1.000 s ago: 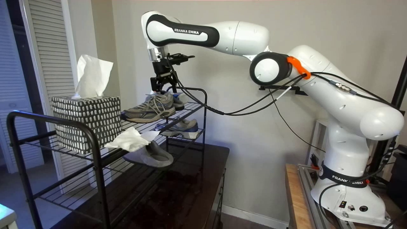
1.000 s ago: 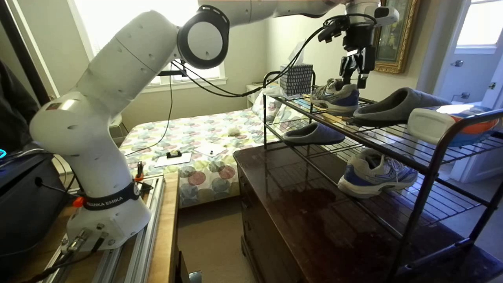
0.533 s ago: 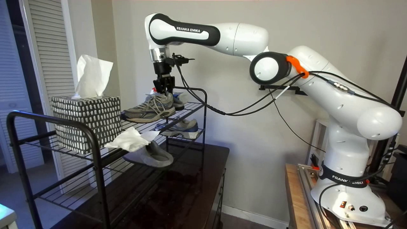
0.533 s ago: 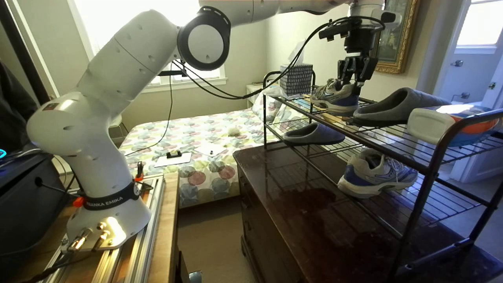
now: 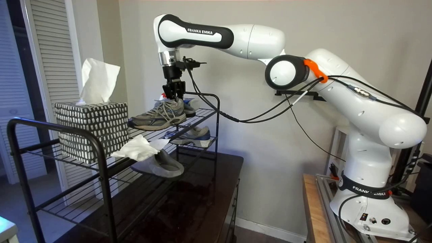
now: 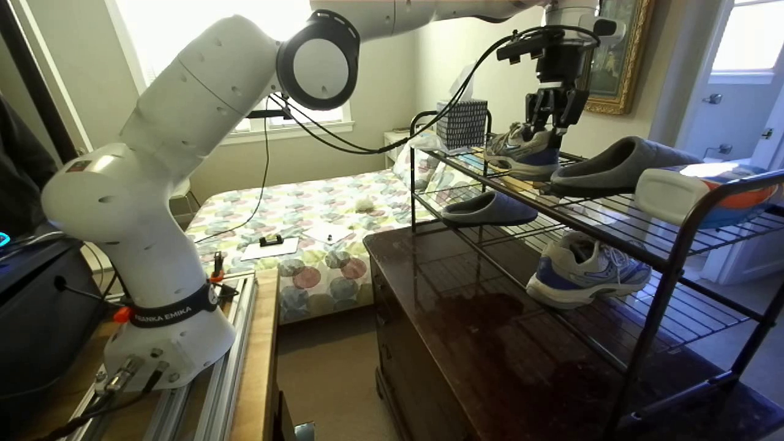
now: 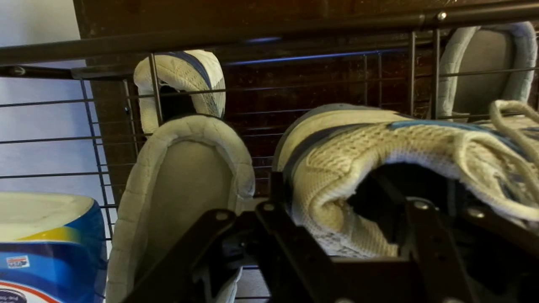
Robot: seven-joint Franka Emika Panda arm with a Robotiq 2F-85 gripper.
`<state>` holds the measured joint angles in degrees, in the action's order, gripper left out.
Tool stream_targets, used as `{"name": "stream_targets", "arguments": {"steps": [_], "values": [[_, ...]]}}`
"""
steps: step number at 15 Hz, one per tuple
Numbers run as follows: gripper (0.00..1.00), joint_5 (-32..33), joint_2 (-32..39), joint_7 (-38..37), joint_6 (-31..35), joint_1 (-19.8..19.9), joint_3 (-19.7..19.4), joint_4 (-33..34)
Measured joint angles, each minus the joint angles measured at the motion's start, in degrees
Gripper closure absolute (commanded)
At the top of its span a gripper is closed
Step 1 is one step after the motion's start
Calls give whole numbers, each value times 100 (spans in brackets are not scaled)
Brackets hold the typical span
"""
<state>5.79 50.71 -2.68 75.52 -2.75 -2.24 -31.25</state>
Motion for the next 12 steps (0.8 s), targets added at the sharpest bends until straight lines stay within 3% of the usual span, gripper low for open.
{"name": "stream_targets", "arguments": {"steps": [3,4,5,6,8,9,10,12], "values": [[45,0,0,2,0,0,0,0],[57,0,0,3,0,0,0,0],[22,0,0,3,0,0,0,0],[25,5,0,3,0,0,-2,0],[19,12,0,-7,5,1,-14,0],[61,12,0,-16,6,1,-16,0],[58,12,0,-49,8,2,-19,0],[65,12,0,-73,42,4,-28,0]]}}
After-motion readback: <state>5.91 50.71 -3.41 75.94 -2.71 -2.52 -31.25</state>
